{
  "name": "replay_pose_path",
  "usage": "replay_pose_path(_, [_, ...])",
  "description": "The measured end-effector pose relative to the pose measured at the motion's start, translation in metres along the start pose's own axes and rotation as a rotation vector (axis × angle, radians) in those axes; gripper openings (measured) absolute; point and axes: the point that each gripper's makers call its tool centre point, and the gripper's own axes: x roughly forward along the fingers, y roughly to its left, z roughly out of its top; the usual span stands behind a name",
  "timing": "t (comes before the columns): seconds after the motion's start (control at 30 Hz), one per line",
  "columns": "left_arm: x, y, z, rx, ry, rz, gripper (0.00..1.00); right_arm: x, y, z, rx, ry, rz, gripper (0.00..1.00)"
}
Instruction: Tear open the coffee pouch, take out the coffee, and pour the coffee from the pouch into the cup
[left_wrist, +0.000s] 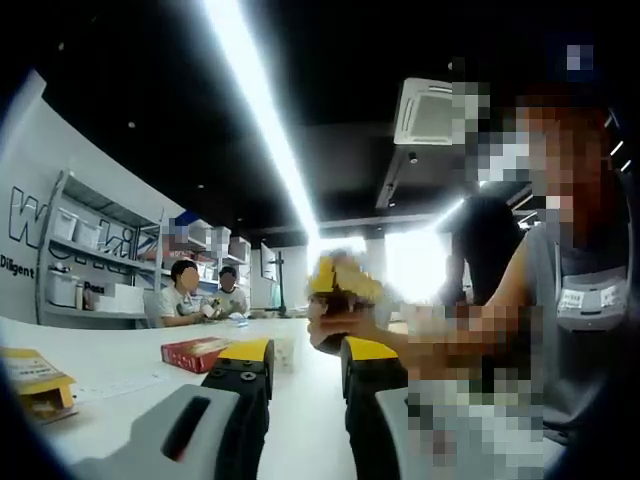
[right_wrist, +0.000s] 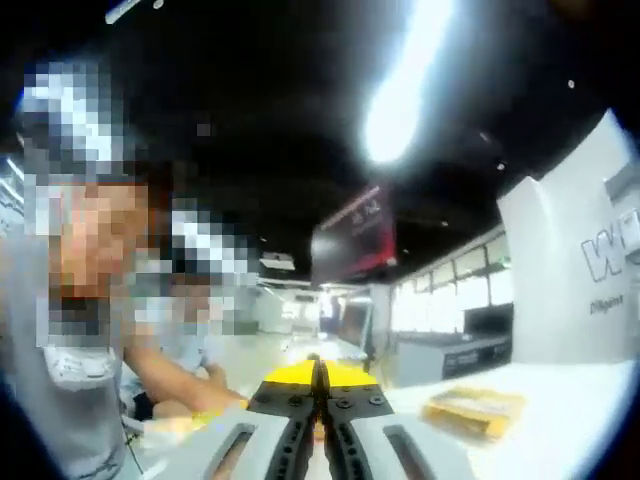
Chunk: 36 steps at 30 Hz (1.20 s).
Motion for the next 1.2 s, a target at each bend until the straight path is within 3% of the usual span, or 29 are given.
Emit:
replay_pose_path(0.03, [0.000, 0.000, 0.000, 0.000, 0.001, 0.001, 0.29, -0.001, -0.012, -0.012, -0.012, 0.063, -0.051, 0.02])
replay_pose_path(0.1, [0.000, 0.001, 0.000, -0.002, 0.001, 0.001, 0.29, 0.002, -0.013, -0.019, -0.022, 0.091, -0.050, 0.02])
replay_pose_path(0.17, [0.000, 0.001, 0.000, 0.001, 0.002, 0.000, 0.29, 0.004, 0.009, -0.002, -0.035, -0.007, 0.046, 0.02])
replay_pose_path(0.23, [0.000, 0.000, 0.000, 0.002, 0.000, -0.001, 0.29, 0.004, 0.026, 0.010, -0.055, -0.040, 0.092, 0.02])
replay_pose_path(0.43, [0.000, 0.001, 0.000, 0.002, 0.001, 0.001, 0.29, 0.000, 0.025, 0.020, -0.050, -0.085, 0.088, 0.02])
replay_pose_path(0.57, [0.000, 0.001, 0.000, 0.002, 0.002, 0.001, 0.29, 0.000, -0.004, -0.001, 0.007, 0.008, -0.032, 0.02])
replay_pose_path(0.63, [0.000, 0.001, 0.000, 0.000, 0.002, 0.001, 0.29, 0.000, -0.012, -0.011, -0.011, 0.057, -0.070, 0.02])
replay_pose_path(0.73, [0.000, 0.000, -0.001, 0.002, 0.004, 0.000, 0.29, 0.005, 0.011, 0.002, -0.013, -0.008, 0.024, 0.02])
replay_pose_path(0.83, [0.000, 0.001, -0.001, 0.001, 0.005, 0.000, 0.29, 0.005, 0.013, 0.005, -0.023, -0.008, 0.025, 0.02])
replay_pose_path(0.97, [0.001, 0.000, -0.002, 0.001, 0.007, -0.004, 0.29, 0.005, 0.003, -0.008, 0.008, 0.020, 0.006, 0.02])
replay_pose_path(1.2, [0.000, -0.008, 0.005, -0.005, -0.029, -0.040, 0.30, 0.013, 0.012, -0.014, -0.003, 0.038, 0.028, 0.02])
